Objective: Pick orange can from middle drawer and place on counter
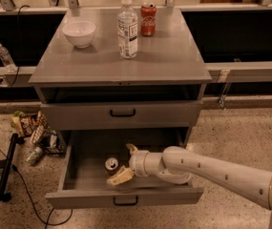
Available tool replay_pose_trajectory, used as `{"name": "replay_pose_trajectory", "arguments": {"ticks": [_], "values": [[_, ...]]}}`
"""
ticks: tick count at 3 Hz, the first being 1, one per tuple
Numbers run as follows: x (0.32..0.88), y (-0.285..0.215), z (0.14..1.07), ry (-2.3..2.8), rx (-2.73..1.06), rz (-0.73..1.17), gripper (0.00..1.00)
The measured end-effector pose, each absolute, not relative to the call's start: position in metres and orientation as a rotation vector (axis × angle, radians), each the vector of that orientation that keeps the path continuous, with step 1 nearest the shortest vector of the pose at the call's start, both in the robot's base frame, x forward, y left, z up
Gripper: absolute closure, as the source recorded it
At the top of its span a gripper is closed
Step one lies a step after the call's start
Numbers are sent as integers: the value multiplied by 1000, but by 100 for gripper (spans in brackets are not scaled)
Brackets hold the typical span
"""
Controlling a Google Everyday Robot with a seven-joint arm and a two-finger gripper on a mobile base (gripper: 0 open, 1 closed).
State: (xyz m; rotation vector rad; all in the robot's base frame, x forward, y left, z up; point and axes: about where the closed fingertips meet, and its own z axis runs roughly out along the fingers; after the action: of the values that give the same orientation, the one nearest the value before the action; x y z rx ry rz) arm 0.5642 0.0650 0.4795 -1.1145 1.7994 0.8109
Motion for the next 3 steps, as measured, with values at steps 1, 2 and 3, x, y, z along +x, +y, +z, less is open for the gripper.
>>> {"name": "replay_pose_trajectory", "arguments": {"ticks": [1, 2, 3], "values": [[569, 78, 455, 1812, -1124, 800, 0], [571, 85, 443, 1810, -1128, 782, 0], [575, 93, 439, 1782, -1131, 791, 18]]}}
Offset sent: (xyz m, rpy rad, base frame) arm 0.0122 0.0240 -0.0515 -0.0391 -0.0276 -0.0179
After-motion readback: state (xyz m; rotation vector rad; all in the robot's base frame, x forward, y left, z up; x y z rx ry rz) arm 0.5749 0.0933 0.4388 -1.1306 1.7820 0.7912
